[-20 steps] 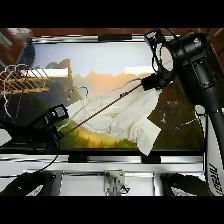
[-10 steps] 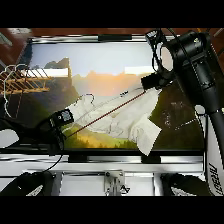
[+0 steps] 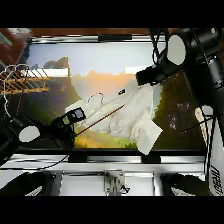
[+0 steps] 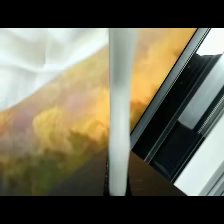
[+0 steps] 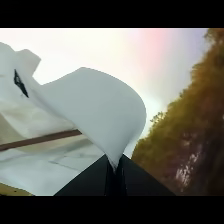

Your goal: Fold the shirts.

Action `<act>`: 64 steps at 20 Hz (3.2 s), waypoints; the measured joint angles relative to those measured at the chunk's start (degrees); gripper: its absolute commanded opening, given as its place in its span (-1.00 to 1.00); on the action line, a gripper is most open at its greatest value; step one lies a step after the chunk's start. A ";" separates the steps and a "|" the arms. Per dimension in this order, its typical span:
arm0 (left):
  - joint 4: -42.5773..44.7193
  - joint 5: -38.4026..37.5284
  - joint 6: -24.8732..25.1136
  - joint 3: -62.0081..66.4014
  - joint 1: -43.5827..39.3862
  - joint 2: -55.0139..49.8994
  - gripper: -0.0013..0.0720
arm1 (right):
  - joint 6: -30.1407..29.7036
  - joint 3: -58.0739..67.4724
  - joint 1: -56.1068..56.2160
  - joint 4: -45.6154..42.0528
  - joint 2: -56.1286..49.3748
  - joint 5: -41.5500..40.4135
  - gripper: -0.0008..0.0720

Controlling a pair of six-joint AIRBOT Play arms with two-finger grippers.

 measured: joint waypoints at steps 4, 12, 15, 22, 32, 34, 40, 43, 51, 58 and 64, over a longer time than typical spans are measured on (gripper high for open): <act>-0.61 2.93 0.61 -0.07 -2.93 -1.75 -0.82 | -0.22 1.07 3.82 -0.83 0.00 1.62 -0.73; -4.52 10.69 0.52 -0.07 -3.54 -5.81 -0.82 | -1.27 1.88 14.71 -6.34 0.44 7.41 -0.73; -5.11 12.59 0.07 -0.07 -3.61 -7.85 -0.82 | -1.03 3.04 18.45 -7.56 0.92 9.42 -0.73; -6.40 15.10 -1.18 0.42 -3.63 -9.16 -0.82 | 3.54 3.78 23.78 -6.93 1.64 11.21 -0.73; -6.82 15.45 -2.49 2.93 -3.61 -9.11 -0.82 | 9.66 3.82 23.74 -4.46 2.29 11.61 0.41; -6.80 15.37 -2.45 3.04 -3.61 -9.05 -0.82 | 9.03 3.82 21.22 -5.86 3.91 11.72 0.41; -6.78 14.67 -0.17 3.10 -3.61 -8.79 -0.82 | -2.19 3.85 -3.23 -6.14 9.18 5.18 0.40; -6.49 13.94 1.44 3.13 -3.61 -8.76 -0.82 | -22.53 3.85 -14.88 -2.03 7.67 3.78 0.40; -4.63 13.29 3.54 3.13 -3.61 -8.76 -0.81 | -66.64 3.82 -24.59 19.98 -3.85 6.54 0.40; -3.67 13.90 4.00 3.13 -3.61 -8.87 -0.82 | -75.32 3.82 -24.52 27.71 -9.88 8.00 0.40; -2.29 14.99 5.05 3.08 -2.60 -8.90 -0.81 | -77.40 3.85 -21.73 28.09 -13.14 8.85 -0.27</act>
